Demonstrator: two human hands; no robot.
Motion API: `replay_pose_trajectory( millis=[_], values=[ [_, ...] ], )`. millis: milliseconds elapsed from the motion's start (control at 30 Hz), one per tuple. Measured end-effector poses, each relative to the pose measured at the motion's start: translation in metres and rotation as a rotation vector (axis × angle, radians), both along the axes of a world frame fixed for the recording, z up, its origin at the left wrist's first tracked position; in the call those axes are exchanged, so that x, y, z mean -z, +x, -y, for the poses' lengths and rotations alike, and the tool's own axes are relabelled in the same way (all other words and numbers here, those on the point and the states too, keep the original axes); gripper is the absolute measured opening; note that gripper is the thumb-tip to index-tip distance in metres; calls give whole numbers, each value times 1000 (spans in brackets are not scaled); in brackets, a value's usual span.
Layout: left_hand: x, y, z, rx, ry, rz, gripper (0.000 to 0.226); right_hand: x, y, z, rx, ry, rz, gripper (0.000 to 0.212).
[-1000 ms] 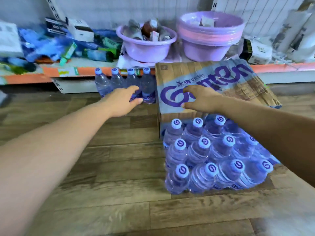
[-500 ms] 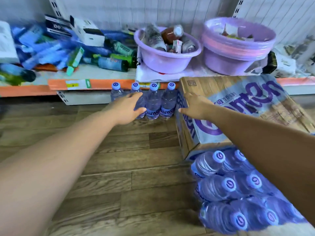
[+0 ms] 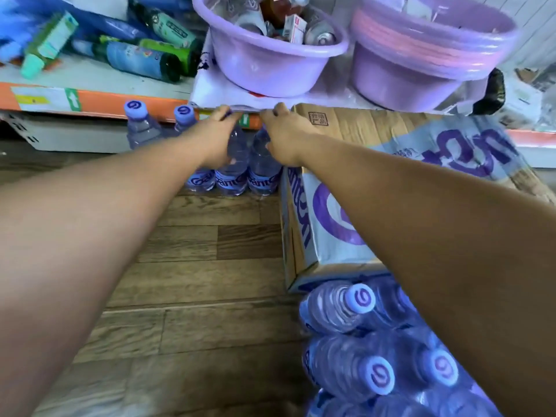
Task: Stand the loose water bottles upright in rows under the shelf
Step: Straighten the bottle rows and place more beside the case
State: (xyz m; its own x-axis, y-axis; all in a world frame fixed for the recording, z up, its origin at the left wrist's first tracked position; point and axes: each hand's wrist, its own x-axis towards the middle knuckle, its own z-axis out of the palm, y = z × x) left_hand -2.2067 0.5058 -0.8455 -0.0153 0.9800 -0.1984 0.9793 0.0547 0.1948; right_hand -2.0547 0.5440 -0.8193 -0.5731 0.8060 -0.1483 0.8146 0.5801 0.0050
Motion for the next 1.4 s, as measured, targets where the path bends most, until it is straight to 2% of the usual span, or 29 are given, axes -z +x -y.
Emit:
replay_pose_trajectory(
  millis=[133,233,367,533,667,800,933,1233,1400],
  values=[
    [4,8,4,-13,239,-99,40,5,1,0,-87,29,-33,46],
    [0,17,19,-50,256,-200,25,9,0,8,-95,-20,-104,43],
    [-3,27,59,-140,235,-217,30,10,5,30,-80,-108,-226,34],
    [-26,53,114,-173,140,-243,30,2,26,70,-141,-122,-253,28],
    [-51,64,160,-222,65,-175,33,-20,39,114,-157,-240,-317,31],
    [-77,74,197,-181,51,-106,32,-50,53,150,-124,-270,-379,32],
    [-107,80,231,-119,66,-87,21,-80,73,182,-121,-229,-417,30],
    [-208,141,265,65,132,-125,33,-195,146,248,-32,-67,-547,30],
    [-248,174,268,154,208,-88,31,-235,189,257,-23,25,-505,28]
  ],
)
